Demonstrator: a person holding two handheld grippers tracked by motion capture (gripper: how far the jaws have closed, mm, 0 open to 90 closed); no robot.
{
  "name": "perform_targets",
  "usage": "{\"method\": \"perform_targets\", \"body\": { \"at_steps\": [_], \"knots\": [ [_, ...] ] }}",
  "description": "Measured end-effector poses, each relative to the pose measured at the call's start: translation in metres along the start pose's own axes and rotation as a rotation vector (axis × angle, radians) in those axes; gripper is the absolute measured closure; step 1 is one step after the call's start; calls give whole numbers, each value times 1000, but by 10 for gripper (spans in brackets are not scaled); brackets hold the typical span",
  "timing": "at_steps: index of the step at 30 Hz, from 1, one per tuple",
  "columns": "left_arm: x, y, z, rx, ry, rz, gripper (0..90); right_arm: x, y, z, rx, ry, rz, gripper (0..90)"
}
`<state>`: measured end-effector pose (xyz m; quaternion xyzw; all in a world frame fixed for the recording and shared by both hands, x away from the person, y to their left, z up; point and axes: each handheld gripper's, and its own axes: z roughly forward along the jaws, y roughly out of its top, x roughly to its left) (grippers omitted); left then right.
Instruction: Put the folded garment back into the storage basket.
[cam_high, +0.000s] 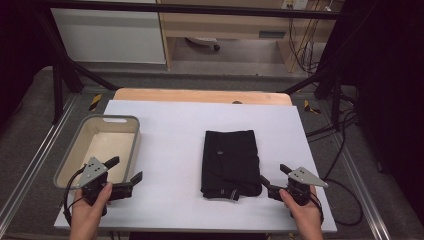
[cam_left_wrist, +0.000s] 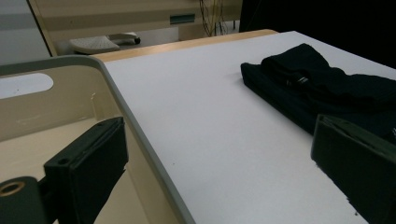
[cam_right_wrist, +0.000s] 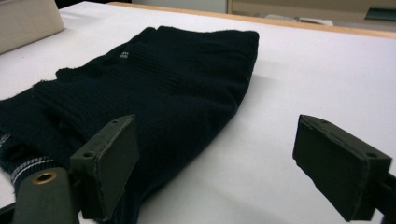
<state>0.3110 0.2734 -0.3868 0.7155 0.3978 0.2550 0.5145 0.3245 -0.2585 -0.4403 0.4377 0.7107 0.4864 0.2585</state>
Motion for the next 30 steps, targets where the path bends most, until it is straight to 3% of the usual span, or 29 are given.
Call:
{"method": "perform_targets", "body": {
  "at_steps": [7, 10, 16, 20, 26, 30],
  "knots": [
    [-10, 4, 2, -64, -36, 9, 51, -1, -1, -5, 11, -3, -11, 118],
    [-18, 6, 3, -67, -76, 12, 57, 0, 0, -5, 37, -9, -8, 98],
    [-42, 7, 17, -4, -116, 65, 43, 0, 1, -3, 87, -33, 12, 85],
    [-58, 2, 32, 39, -152, 91, 35, 1, 1, -4, 126, -23, 15, 94],
    [-82, 4, 67, 106, -198, 133, 56, 1, 2, 1, 135, -3, 26, 117],
    [-95, 13, 94, 158, -211, 198, 61, -1, 5, 5, 151, 26, 75, 153]
  ]
}}
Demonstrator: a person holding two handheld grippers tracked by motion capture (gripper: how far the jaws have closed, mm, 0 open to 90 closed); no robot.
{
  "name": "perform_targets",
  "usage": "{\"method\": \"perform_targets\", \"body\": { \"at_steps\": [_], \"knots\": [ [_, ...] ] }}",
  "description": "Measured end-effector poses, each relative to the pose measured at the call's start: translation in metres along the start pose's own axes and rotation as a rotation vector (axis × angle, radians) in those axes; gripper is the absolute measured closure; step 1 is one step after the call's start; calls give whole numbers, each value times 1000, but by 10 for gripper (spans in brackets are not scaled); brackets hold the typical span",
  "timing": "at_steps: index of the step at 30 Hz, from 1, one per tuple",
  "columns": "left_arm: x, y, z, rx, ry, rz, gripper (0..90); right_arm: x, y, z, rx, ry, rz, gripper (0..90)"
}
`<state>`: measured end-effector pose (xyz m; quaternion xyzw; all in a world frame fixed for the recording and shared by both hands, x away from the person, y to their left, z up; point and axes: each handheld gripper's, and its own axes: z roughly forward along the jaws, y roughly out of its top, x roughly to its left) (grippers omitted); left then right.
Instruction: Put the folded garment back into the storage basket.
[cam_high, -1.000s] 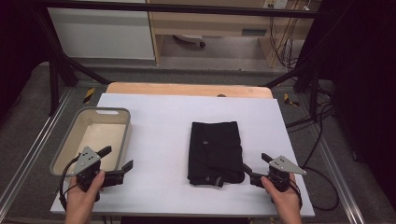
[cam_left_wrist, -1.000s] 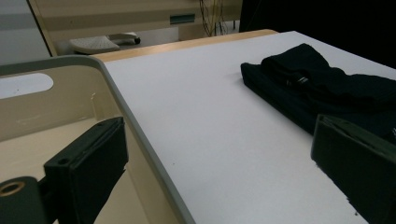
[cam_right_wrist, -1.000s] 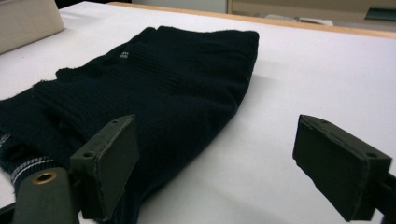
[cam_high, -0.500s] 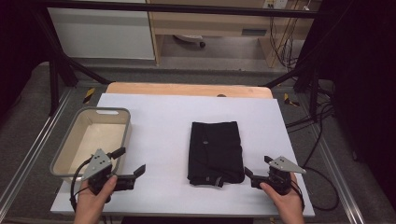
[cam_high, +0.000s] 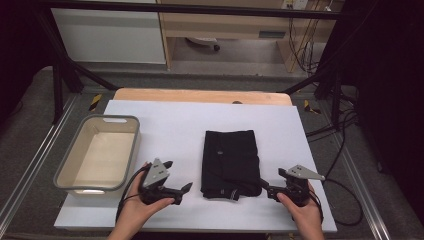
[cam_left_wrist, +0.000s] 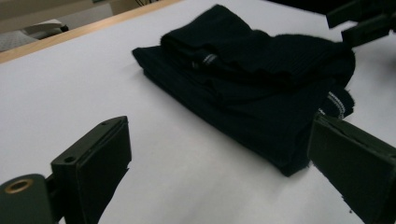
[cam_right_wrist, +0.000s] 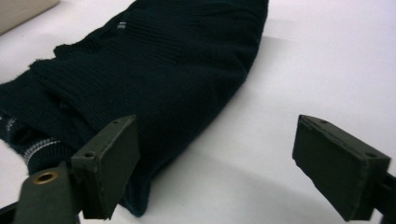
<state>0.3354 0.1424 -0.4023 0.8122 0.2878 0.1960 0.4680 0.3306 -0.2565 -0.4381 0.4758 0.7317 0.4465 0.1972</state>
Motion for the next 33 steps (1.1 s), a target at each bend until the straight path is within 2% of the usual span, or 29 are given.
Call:
{"method": "perform_targets", "body": {
  "at_steps": [4, 7, 9, 10, 12, 15, 18, 22, 24, 30, 33],
  "knots": [
    [-6, 10, 22, 21, -4, 44, 87, 6, 0, -2, 18, -37, 5, 167],
    [-17, 6, 34, 22, -29, 42, 90, 11, -9, -5, 18, -36, -15, 164],
    [-23, -1, 40, 20, -47, 29, 90, 12, -12, -7, 21, -38, -10, 168],
    [-26, -5, 43, 26, -59, 18, 91, 14, -10, -7, 14, -44, -22, 168],
    [-34, -10, 48, 68, -88, 38, 89, 17, -6, -7, 0, -45, -51, 167],
    [-42, -16, 51, 84, -104, 46, 83, 23, -5, -5, 14, -39, -99, 165],
    [-46, -18, 54, 93, -107, 47, 83, 25, -7, -3, 34, -33, -121, 161],
    [-46, -20, 57, 115, -102, 40, 85, 24, -8, -3, 39, -23, -123, 160],
    [-46, -21, 58, 130, -85, 45, 87, 24, -8, -2, 45, -20, -120, 160],
    [-41, -24, 62, 158, -51, 22, 118, 25, -9, -1, 54, -10, -127, 153],
    [-40, -25, 65, 175, -56, 18, 146, 26, -9, 0, 58, -6, -128, 153]
  ]
}}
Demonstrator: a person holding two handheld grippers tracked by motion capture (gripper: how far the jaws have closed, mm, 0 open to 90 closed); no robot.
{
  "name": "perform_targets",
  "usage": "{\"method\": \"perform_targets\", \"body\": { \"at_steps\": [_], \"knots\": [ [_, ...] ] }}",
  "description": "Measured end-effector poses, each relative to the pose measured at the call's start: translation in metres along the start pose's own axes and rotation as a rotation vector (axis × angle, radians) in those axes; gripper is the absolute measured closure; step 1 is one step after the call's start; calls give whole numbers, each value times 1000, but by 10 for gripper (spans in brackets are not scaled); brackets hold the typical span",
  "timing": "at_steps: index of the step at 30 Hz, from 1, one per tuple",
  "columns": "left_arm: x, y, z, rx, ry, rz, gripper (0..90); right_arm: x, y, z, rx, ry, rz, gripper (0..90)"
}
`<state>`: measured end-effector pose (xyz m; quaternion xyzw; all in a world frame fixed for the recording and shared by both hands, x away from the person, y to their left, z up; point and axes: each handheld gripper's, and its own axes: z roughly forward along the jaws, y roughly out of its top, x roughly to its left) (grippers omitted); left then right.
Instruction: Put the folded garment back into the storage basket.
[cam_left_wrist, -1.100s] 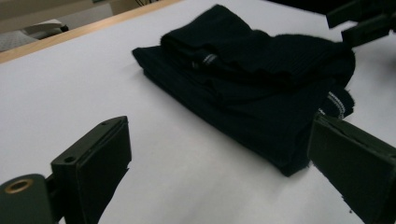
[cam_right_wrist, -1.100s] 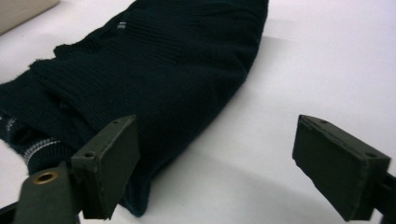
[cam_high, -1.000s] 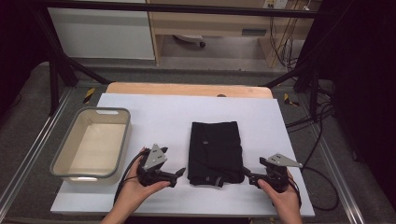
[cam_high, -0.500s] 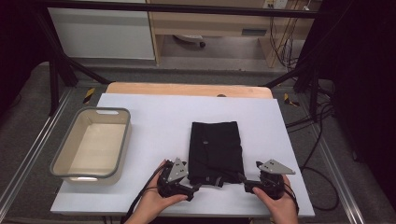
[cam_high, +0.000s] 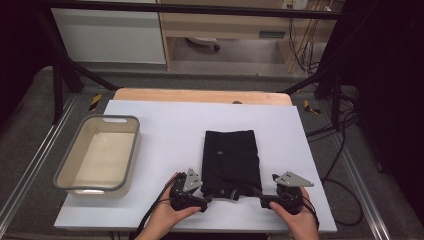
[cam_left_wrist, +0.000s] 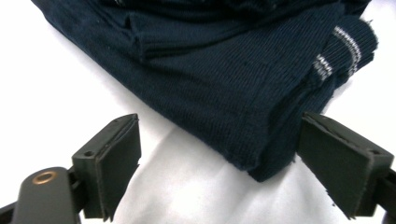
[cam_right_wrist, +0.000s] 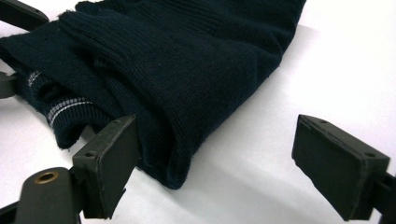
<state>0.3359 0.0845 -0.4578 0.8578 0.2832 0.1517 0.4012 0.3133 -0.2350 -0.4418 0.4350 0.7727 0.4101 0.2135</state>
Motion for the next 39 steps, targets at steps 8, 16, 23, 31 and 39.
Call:
{"method": "perform_targets", "body": {
  "at_steps": [8, 16, 23, 31, 39],
  "knots": [
    [3, 3, 5, 25, -18, -27, 192, 1, 0, 0, 1, 4, -4, 153],
    [7, 4, 7, 34, -54, -41, 257, 1, 1, 1, 6, 12, -2, 153],
    [3, 5, 7, 25, -75, -15, 448, 2, 1, 0, 1, 17, -1, 153],
    [2, 4, 5, 11, -116, -25, 767, 6, 2, 0, 2, 25, -10, 151],
    [0, -1, -8, 27, -122, -30, 789, 17, 6, -4, -8, 64, -9, 138]
  ]
}}
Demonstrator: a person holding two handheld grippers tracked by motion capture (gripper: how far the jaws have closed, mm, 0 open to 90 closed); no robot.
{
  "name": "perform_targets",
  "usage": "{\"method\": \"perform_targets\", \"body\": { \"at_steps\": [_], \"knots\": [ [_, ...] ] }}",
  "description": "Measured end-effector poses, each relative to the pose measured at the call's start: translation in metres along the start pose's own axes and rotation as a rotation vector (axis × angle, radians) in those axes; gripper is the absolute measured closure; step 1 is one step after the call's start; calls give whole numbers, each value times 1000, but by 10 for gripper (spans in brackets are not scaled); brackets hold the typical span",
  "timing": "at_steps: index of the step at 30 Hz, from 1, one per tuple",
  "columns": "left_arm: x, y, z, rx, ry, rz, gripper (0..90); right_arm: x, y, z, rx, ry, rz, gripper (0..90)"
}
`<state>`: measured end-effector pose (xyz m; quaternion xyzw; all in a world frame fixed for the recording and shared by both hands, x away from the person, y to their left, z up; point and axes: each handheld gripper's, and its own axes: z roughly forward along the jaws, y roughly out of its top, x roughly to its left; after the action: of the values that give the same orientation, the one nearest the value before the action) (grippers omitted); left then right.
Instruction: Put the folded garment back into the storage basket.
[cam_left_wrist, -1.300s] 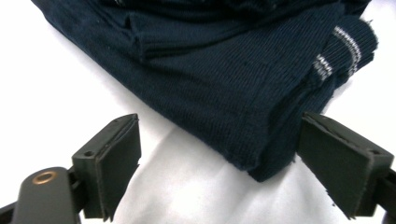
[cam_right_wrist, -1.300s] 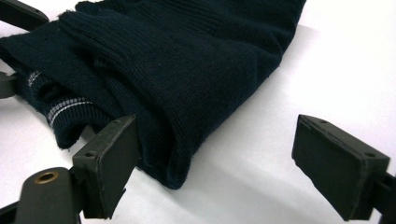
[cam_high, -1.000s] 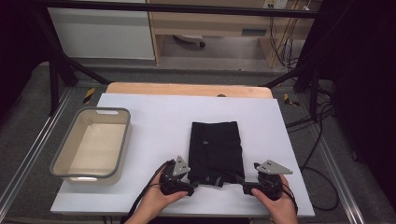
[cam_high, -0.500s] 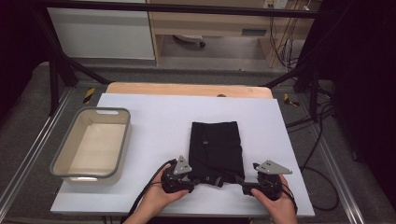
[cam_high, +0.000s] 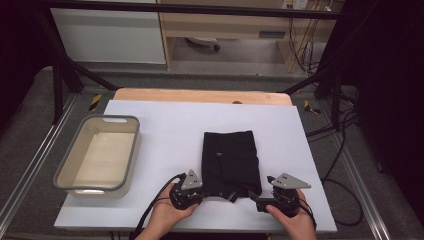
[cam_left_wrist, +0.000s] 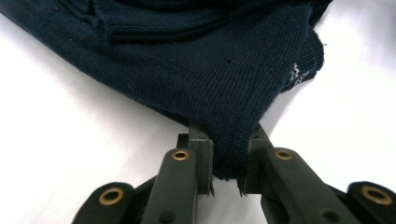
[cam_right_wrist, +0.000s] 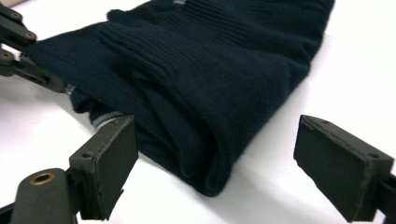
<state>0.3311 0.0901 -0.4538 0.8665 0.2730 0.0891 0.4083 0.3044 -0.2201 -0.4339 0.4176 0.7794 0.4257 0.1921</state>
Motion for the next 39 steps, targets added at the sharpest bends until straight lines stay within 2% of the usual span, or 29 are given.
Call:
{"method": "perform_targets", "body": {
  "at_steps": [8, 13, 16, 18, 19, 21, 23, 25, 27, 29, 34, 39],
  "knots": [
    [-4, -10, -21, 38, -9, 15, 789, 21, 4, 5, 43, 58, -10, 129],
    [-11, -23, -37, 50, -18, 3, 789, 29, -9, 3, 71, 66, 11, 132],
    [-17, -30, -40, 33, 4, -1, 767, 33, -20, 4, 85, 73, 24, 139],
    [-18, -31, -39, 22, 22, -11, 685, 36, -23, 10, 102, 74, 17, 149],
    [-18, -31, -38, 17, 34, -10, 614, 38, -23, 13, 112, 75, 9, 162],
    [-19, -29, -37, 21, 54, -9, 418, 44, -23, 19, 126, 63, -23, 187],
    [-18, -28, -37, 4, 36, -28, 313, 50, -22, 21, 117, 41, -47, 263],
    [-18, -27, -37, -5, 56, -35, 231, 54, -21, 24, 119, 22, -72, 292],
    [-17, -26, -40, -29, 69, -43, 180, 55, -21, 24, 115, 25, -80, 358],
    [-15, -25, -43, -49, 64, -67, 146, 54, -21, 23, 108, 37, -66, 445],
    [-11, -23, -53, -86, 93, -85, 121, 53, -21, 22, 96, 62, -67, 650],
    [-7, -21, -62, -114, 112, -95, 115, 51, -21, 22, 92, 78, -73, 752]
  ]
}}
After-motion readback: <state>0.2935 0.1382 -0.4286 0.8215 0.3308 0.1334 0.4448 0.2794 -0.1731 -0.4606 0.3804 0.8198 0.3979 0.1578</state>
